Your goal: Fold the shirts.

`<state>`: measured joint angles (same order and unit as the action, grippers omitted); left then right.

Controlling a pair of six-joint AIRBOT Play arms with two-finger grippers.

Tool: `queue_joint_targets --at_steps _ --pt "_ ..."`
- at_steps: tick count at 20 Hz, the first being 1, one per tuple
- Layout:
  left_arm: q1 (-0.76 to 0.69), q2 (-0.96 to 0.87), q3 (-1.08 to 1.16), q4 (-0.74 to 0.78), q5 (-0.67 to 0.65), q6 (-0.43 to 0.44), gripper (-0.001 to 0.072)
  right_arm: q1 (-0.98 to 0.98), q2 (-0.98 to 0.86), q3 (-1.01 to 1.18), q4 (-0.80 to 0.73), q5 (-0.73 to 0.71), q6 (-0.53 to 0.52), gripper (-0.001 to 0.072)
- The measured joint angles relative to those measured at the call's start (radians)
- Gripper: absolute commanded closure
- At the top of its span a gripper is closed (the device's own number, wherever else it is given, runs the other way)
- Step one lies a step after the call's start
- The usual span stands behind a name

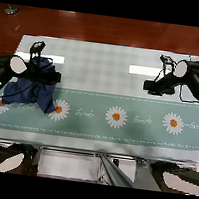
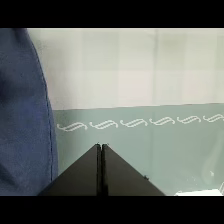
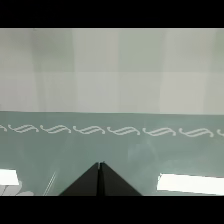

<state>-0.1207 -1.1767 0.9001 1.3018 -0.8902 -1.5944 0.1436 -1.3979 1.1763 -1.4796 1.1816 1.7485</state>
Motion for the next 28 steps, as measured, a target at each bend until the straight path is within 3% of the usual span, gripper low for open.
queue_joint_targets --at_steps 17,21,22,23,24,28 --pt "0.000 0.000 0.000 0.000 0.000 0.000 0.0675 0.000 0.000 0.000 0.000 -0.007 0.000 0.0692" --pt "0.000 -0.007 0.000 0.000 0.062 0.000 0.0672 0.000 0.000 0.000 -0.010 -0.034 0.000 0.0689" --pt "0.000 -0.009 0.000 0.000 0.084 0.000 0.0581 0.000 0.000 0.000 -0.010 -0.047 0.000 0.0559" --pt "0.001 -0.011 0.000 0.001 0.100 0.002 0.0188 0.000 -0.001 0.000 -0.010 -0.061 0.001 0.0172" --pt "0.001 -0.014 0.000 0.008 0.122 0.006 0.0002 0.000 -0.001 0.000 -0.014 -0.080 0.003 0.0077" --pt "0.024 -0.019 0.016 0.155 0.205 0.021 0.0005 0.000 -0.003 0.000 -0.043 -0.149 0.007 0.0076"
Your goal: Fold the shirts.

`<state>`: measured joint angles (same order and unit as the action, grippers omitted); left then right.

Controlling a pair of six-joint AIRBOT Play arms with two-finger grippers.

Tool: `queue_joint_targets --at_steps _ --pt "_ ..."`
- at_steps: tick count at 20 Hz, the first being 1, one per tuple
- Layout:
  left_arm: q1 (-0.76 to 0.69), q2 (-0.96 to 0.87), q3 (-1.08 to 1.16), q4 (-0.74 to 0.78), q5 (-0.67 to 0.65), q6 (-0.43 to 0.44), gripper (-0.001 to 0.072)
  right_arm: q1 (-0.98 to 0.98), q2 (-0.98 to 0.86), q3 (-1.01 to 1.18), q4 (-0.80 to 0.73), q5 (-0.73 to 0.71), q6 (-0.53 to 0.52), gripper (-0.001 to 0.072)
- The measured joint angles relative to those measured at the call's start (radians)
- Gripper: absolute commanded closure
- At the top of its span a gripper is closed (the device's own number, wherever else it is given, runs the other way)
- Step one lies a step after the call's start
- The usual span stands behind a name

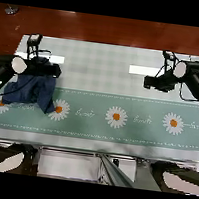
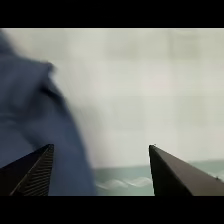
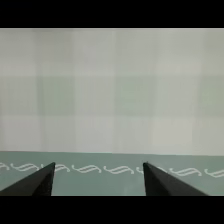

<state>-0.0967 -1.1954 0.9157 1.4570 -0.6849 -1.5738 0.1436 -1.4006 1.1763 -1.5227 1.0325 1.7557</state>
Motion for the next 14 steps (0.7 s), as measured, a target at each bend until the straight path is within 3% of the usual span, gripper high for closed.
queue_joint_targets --at_steps 6,10,11,12,13,14 --pt "0.166 -0.038 0.024 0.192 0.078 -0.050 0.0005 0.000 -0.001 0.000 -0.017 -0.013 0.003 0.0078" --pt "0.212 -0.142 0.027 0.216 0.011 -0.068 0.0008 0.000 -0.001 0.000 -0.018 -0.007 0.004 0.0078" --pt "0.216 -0.173 0.032 0.217 -0.029 -0.091 0.0065 0.000 -0.001 0.000 -0.015 -0.002 0.005 0.0079" --pt "0.220 -0.199 0.042 0.216 -0.073 -0.117 0.0576 0.000 -0.001 0.000 -0.009 0.003 0.005 0.0078" --pt "0.222 -0.223 0.060 0.212 -0.119 -0.135 0.0677 0.000 -0.001 0.000 -0.001 0.009 0.005 0.0079" --pt "0.224 -0.238 0.085 0.202 -0.168 -0.135 0.0677 0.000 -0.001 0.000 0.005 0.016 0.005 0.0079"
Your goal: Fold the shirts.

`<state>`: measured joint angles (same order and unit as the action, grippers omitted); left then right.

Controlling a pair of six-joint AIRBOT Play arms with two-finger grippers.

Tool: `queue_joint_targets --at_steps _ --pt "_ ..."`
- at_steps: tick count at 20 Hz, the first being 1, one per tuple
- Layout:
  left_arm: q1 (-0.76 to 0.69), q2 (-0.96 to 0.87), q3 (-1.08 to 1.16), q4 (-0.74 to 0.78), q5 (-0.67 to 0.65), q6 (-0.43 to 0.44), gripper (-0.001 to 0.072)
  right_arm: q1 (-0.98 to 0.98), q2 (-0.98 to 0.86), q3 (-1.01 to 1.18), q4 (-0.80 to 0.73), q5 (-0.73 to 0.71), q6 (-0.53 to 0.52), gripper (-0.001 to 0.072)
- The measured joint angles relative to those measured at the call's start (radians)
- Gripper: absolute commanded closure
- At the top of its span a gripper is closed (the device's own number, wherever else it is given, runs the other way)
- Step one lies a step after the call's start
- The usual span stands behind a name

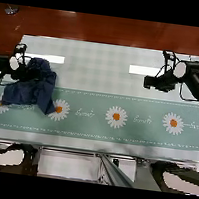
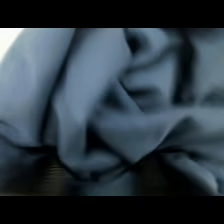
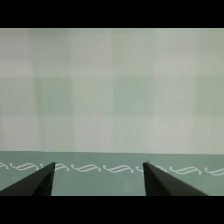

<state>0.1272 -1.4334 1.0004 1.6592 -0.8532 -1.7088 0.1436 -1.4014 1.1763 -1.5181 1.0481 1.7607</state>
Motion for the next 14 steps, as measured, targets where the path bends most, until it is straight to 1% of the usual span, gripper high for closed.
queue_joint_targets --at_steps 2,3,5,9,14 --pt "0.002 -0.012 0.070 -0.051 -0.108 0.039 0.0678 0.000 0.003 0.000 0.007 0.016 0.000 0.0079" --pt "0.002 -0.002 0.117 -0.087 -0.142 0.063 0.0677 0.000 0.007 0.000 0.010 0.029 0.000 0.0079" --pt "0.002 0.042 0.216 -0.161 -0.168 0.103 0.0677 0.000 0.024 0.000 0.016 0.055 -0.002 0.0079" --pt "0.002 0.176 0.414 -0.320 -0.157 0.161 0.0677 0.000 0.115 0.000 0.020 0.085 -0.015 0.0089" --pt "-0.025 0.336 0.621 -0.493 -0.134 0.233 0.0677 0.001 0.317 0.000 0.020 0.097 -0.025 0.0090"
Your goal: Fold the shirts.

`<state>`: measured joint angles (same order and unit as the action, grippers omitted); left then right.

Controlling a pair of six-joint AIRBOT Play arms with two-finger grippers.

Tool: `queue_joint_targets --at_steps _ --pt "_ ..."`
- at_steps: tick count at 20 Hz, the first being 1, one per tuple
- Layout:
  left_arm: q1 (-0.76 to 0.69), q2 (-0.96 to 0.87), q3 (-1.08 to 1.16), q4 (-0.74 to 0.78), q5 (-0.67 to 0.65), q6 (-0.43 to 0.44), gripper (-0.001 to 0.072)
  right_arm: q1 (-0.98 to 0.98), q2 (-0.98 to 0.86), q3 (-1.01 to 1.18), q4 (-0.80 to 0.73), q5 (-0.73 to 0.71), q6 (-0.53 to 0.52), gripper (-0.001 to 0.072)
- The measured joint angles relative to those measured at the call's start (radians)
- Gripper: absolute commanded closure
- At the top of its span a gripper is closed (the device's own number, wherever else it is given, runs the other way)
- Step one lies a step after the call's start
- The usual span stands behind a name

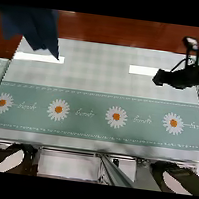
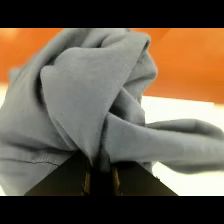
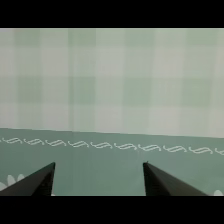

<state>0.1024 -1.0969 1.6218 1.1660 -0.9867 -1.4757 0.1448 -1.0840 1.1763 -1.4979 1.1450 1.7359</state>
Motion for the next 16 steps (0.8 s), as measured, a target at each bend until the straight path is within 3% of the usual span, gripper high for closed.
queue_joint_targets --at_steps 6,10,16 --pt "-0.158 0.095 0.119 -0.074 0.053 0.022 0.0677 0.000 0.262 0.000 -0.001 0.022 -0.003 0.0090" --pt "-0.373 0.133 0.002 -0.087 0.110 0.024 0.0678 0.000 0.380 0.000 -0.002 0.061 -0.003 0.0089" --pt "-0.694 0.277 -0.519 -0.096 0.541 -0.077 0.0677 0.000 0.441 0.000 -0.005 0.111 -0.002 0.0089"
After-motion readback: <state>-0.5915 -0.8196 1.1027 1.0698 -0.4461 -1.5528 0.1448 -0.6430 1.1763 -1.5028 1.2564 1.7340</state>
